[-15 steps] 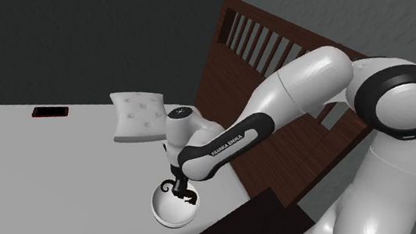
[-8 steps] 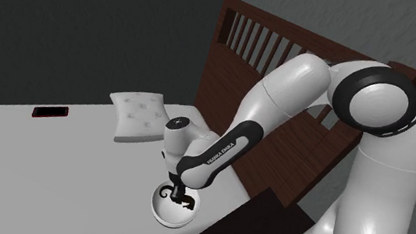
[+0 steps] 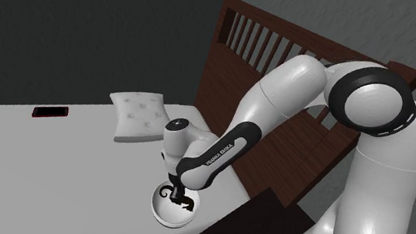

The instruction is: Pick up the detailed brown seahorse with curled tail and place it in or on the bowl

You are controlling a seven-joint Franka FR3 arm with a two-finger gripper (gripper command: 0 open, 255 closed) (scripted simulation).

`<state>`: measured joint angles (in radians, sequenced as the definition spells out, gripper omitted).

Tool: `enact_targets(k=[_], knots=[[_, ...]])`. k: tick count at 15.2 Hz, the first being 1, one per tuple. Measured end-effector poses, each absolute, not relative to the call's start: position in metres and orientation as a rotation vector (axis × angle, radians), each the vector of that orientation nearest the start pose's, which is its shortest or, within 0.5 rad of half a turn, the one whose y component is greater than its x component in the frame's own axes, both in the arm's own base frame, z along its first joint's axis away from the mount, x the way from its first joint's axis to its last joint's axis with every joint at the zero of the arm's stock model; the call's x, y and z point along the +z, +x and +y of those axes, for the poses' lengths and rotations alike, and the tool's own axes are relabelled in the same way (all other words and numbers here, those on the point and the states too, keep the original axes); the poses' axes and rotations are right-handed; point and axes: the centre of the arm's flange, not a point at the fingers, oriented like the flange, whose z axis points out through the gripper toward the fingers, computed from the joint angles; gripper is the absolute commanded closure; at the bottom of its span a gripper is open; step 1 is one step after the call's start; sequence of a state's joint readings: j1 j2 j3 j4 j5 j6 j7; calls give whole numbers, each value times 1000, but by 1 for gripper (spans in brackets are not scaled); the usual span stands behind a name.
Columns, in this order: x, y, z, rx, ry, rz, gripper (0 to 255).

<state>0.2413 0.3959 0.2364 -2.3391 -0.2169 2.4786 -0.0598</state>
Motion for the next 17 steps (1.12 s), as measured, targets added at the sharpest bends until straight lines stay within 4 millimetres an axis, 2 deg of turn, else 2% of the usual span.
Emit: enact_targets(k=[6,11,17], knots=[[152,427,231,364,-2986,-1121,0],[196,435,237,362,-2986,-1120,0],[201,437,238,364,-2986,-1121,0]])
